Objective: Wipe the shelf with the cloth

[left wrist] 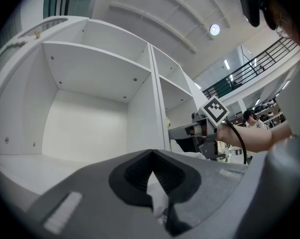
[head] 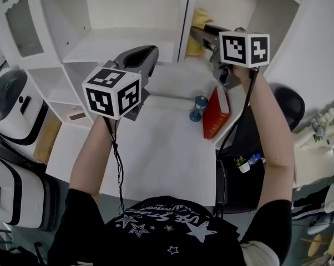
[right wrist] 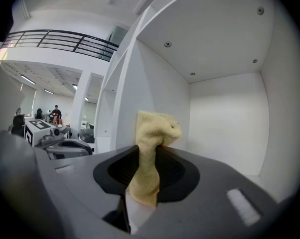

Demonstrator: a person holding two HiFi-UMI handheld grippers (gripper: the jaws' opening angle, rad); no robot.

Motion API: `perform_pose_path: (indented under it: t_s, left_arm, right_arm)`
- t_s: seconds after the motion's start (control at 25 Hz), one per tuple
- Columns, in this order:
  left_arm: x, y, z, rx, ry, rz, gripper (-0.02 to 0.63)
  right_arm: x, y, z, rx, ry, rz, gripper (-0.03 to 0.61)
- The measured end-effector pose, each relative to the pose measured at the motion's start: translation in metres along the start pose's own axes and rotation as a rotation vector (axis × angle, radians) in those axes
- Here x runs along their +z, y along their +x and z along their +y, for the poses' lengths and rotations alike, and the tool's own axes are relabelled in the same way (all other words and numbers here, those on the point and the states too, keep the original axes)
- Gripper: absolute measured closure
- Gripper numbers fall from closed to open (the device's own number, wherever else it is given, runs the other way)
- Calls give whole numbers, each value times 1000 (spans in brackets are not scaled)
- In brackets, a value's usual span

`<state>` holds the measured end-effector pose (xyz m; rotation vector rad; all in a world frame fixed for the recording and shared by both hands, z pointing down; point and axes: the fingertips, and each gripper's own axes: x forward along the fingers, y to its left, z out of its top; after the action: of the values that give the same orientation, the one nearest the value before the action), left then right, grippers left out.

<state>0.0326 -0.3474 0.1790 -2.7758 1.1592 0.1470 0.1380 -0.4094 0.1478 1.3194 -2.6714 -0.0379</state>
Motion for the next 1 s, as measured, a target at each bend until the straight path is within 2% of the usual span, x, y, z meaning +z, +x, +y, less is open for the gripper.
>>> perform_pose_path:
  t_s: [0.52, 0.68, 0.8, 0.88, 1.0]
  left_arm:
    - [-12, -8, -14, -40, -23, 13, 614]
    - [-16, -6, -15, -47, -30, 13, 614]
    - [-13, -4, -11, -41, -27, 12, 614]
    - [-9, -1, -7, -32, -21, 6, 614]
    - [-4, 1, -1, -15, -13, -7, 614]
  right_arm:
    - [-6, -34, 33, 42, 14, -50, 451]
    - [-4, -40, 29, 46, 16, -62, 449]
    - [2, -47, 11, 8, 3, -74, 449]
    - [7, -46, -8, -49, -55, -59, 449]
    - [5, -37, -35, -146, -238, 20, 449]
